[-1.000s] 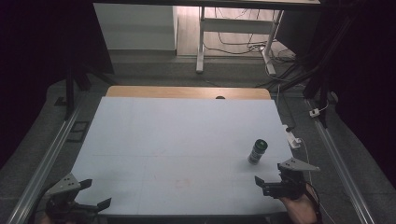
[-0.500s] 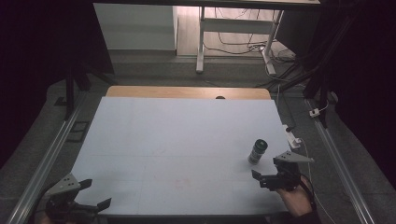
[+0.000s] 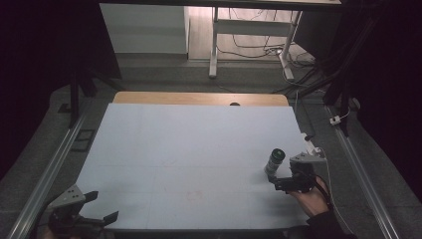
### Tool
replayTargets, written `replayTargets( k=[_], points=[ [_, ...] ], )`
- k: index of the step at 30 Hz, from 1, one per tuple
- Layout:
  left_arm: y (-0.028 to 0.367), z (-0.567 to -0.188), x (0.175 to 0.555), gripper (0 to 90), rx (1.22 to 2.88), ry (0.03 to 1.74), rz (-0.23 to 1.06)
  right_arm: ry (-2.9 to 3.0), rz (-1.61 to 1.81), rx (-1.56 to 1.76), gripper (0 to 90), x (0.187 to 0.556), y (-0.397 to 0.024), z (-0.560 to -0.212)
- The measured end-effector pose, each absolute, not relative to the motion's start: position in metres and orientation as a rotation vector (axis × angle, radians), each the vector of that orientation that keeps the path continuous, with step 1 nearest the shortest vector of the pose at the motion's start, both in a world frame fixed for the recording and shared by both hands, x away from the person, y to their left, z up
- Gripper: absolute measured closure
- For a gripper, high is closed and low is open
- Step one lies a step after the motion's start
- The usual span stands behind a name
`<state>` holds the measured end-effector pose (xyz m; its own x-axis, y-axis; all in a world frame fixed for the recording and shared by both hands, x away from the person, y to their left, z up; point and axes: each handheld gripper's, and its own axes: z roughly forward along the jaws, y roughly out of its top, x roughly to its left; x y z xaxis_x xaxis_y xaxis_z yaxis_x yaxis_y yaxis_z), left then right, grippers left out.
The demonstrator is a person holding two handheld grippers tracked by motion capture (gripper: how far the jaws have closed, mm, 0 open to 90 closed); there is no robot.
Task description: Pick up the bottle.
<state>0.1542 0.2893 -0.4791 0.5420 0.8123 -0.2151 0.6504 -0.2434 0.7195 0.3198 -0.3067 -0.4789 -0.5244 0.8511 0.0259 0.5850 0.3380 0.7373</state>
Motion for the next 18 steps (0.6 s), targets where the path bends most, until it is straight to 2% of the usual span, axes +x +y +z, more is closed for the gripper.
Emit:
replayTargets(
  k=[18],
  points=[
    [0.290,-0.479,0.155,0.0,1.977,1.186,0.248,2.346,0.983,1.187,1.8,0.351,-0.303,-0.496]
  ],
)
